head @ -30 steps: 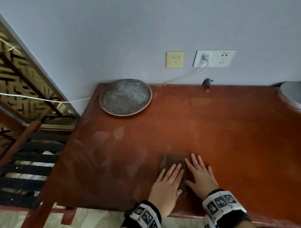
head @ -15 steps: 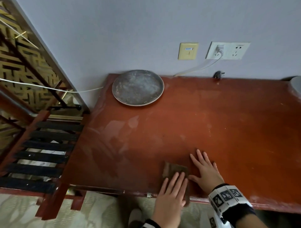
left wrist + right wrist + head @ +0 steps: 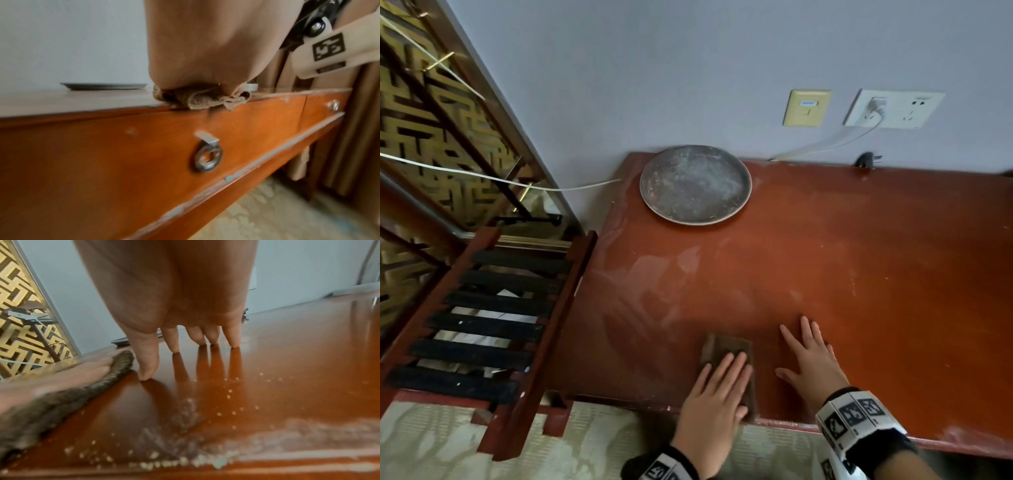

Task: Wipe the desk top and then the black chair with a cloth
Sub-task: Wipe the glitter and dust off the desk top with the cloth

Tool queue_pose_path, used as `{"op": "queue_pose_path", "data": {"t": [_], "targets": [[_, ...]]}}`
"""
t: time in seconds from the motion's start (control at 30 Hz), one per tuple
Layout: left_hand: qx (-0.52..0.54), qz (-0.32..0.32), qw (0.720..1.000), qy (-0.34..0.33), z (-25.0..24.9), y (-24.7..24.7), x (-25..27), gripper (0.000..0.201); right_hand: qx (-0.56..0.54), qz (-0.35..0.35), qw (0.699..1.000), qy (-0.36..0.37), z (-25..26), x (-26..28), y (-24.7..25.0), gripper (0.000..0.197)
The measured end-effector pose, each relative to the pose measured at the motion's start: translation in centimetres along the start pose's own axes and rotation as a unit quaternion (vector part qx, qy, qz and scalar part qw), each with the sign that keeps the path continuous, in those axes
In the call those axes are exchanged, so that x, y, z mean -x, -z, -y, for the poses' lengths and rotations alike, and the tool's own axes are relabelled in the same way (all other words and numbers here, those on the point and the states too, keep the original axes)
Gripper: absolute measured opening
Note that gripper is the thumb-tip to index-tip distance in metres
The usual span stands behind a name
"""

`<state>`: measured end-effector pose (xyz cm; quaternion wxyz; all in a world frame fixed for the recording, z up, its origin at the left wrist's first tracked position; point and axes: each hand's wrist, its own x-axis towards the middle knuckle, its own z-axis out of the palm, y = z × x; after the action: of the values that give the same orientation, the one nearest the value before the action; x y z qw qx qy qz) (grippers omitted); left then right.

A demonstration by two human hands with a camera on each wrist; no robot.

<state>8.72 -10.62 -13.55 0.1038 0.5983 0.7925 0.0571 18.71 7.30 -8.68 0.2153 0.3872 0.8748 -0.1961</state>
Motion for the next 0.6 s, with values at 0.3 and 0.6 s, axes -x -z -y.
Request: {"op": "queue_pose_path", "data": {"t": [0.3, 0.6], "targets": [[-0.015, -0.051, 0.989, 0.135, 8.4, -0.3, 2.8, 0.066, 0.015, 0.001, 0.996, 0.09, 6.7, -1.6, 0.0, 0.08], [-0.048, -0.096, 0.959, 0.261, 18.5, 2.1, 6.9, 0.058, 0.046, 0.023, 0.991, 0.123, 10.6, -4.4, 0.8, 0.081]]}}
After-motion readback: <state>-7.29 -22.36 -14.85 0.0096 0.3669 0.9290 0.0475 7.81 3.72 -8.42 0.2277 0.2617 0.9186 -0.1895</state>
